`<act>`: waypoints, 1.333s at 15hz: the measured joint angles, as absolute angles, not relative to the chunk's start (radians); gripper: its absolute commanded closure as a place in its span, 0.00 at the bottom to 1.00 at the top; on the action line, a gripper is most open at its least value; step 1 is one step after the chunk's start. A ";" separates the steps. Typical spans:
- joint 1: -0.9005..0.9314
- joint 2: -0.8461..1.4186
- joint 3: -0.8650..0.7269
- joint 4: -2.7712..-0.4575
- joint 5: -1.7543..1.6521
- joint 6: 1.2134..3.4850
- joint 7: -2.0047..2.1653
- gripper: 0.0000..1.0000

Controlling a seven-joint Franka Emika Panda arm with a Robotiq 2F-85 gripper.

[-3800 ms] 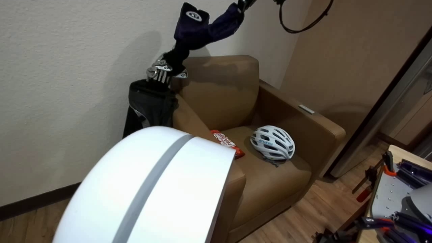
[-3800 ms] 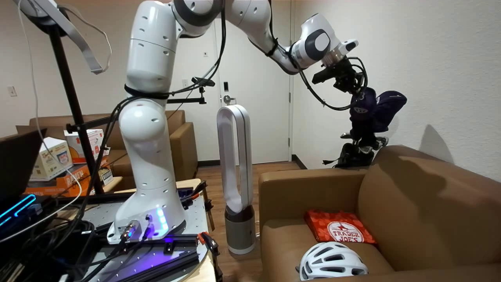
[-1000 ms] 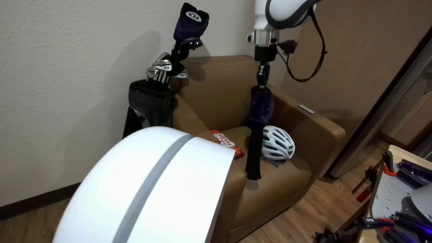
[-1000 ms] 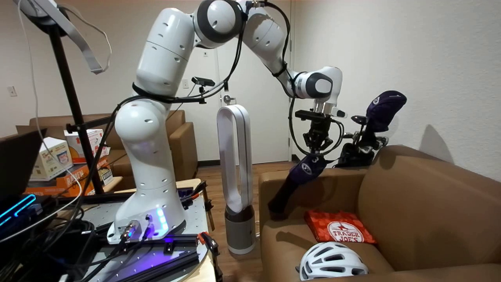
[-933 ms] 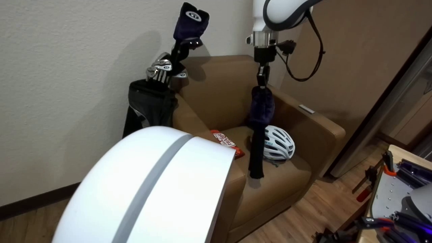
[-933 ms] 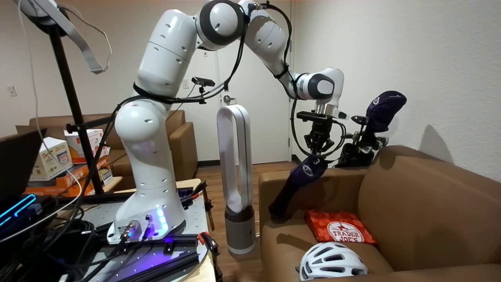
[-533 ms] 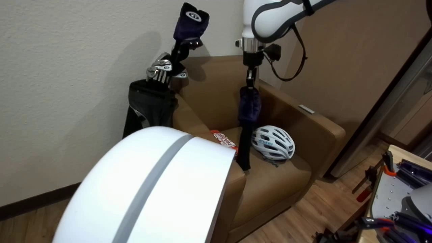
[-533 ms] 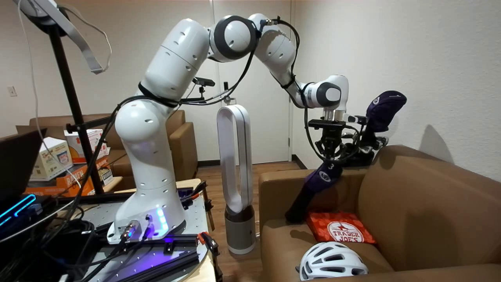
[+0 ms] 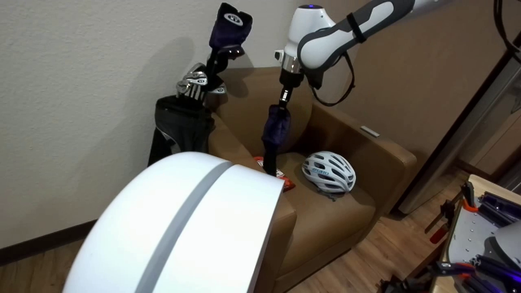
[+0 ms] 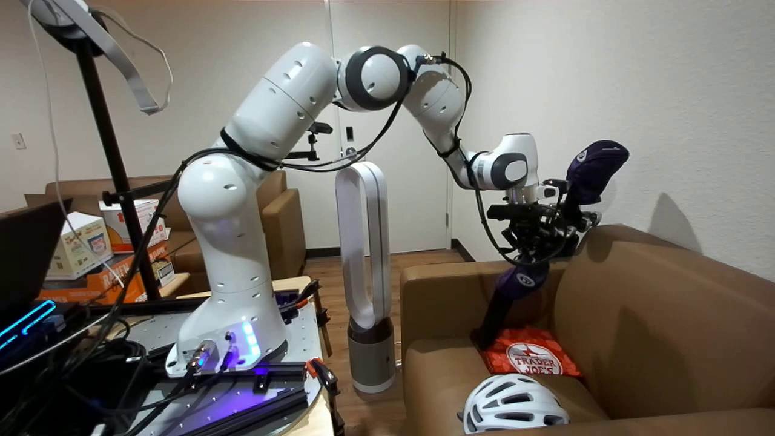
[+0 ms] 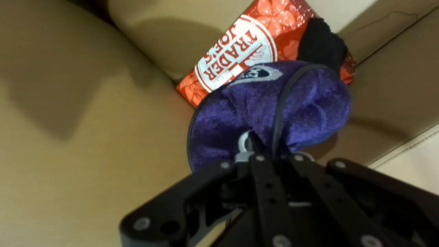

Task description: Remove the cover from the golf club and put it on the sofa

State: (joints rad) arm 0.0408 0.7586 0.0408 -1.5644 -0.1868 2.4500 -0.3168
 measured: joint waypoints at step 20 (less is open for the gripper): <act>0.045 1.056 0.044 -1.408 -0.184 2.577 -0.310 0.93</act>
State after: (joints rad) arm 0.0451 1.0559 0.0442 -1.4076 -0.1842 2.5772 -0.3101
